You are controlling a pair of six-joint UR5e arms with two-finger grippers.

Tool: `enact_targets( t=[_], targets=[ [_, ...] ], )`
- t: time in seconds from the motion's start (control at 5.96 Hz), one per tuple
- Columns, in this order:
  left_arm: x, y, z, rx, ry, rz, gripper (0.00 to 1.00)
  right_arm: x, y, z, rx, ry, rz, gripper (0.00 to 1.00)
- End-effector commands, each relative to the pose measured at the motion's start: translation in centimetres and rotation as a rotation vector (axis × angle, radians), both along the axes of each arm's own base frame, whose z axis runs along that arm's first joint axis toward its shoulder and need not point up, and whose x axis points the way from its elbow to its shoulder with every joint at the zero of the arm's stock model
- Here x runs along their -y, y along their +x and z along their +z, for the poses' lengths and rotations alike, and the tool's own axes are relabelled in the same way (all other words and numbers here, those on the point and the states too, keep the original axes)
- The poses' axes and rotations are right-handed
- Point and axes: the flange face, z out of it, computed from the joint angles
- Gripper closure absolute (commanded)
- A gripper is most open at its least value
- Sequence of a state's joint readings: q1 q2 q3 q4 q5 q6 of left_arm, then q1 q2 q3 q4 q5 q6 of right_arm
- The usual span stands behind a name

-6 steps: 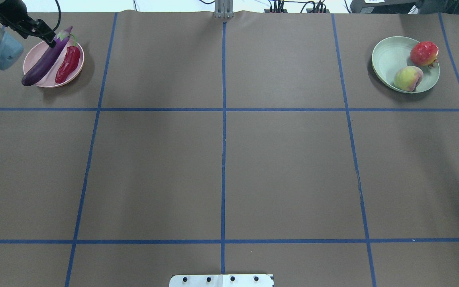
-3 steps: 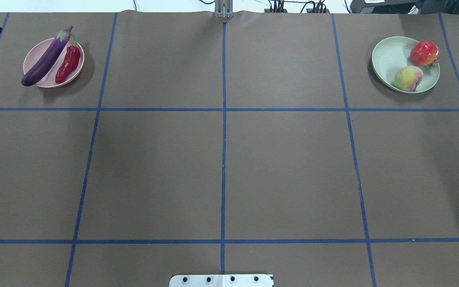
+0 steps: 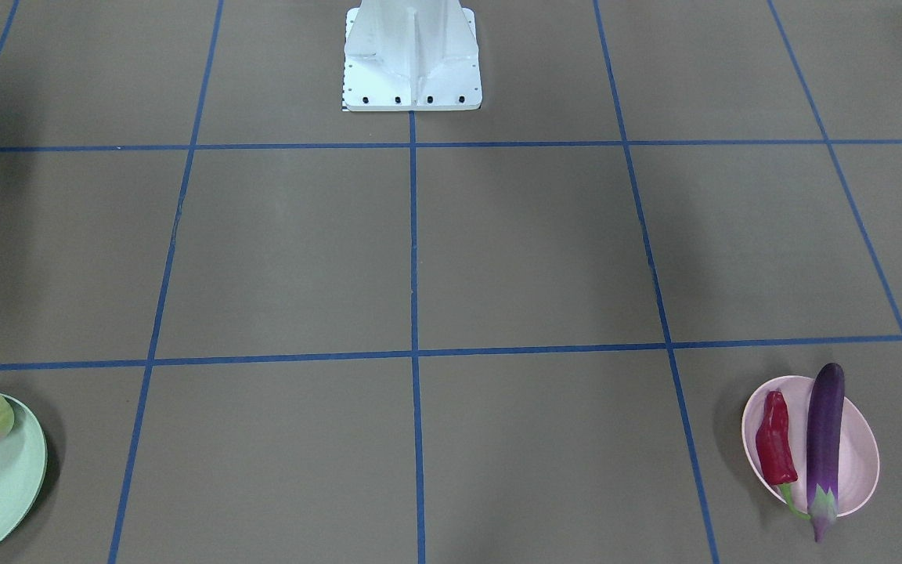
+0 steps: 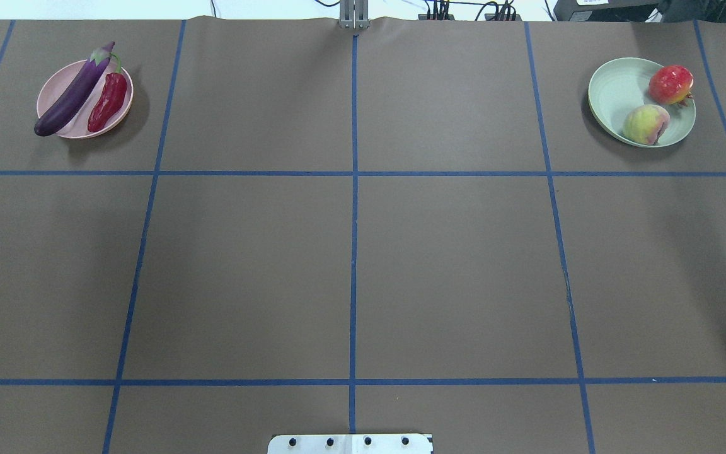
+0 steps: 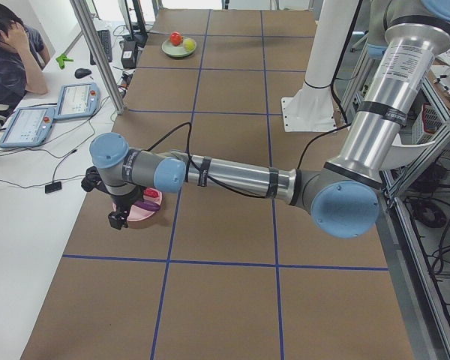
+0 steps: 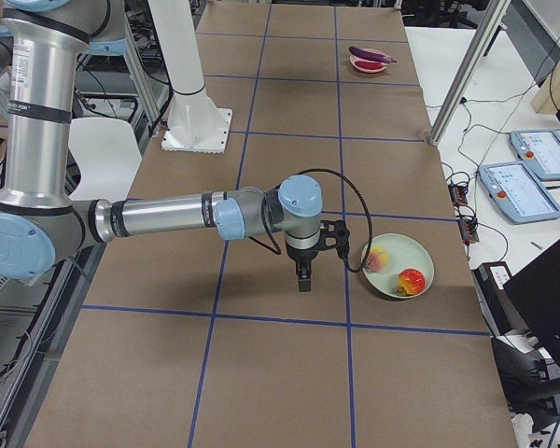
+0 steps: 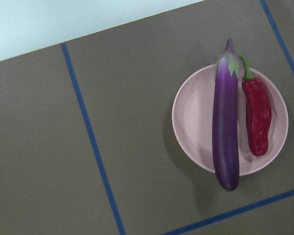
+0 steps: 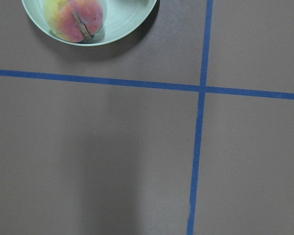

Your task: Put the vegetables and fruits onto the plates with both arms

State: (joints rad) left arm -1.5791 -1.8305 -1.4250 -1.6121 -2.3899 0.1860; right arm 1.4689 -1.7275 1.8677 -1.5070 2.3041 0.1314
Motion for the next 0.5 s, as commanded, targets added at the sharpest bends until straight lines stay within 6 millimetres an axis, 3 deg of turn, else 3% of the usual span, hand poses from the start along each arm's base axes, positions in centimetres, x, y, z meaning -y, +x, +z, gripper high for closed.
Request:
enact_targets(
  t=[0.0,0.17,0.34],
  targets=[
    [-10.3,-1.1,6.7,-0.005,-0.028,-0.002,0.00,0.5,-0.3,-0.3,-0.004,0.006,0.001,0.00],
    [-14.9,-1.4,7.1,-0.041,0.013,-0.018,0.00,0.6,-0.3,-0.5,-0.003,0.011,0.002,0.00],
    [-17.0,-1.6,6.3,-0.046,-0.018,-0.050,0.00,0.7,-0.3,-0.6,-0.002,0.015,0.004,0.00]
  ],
)
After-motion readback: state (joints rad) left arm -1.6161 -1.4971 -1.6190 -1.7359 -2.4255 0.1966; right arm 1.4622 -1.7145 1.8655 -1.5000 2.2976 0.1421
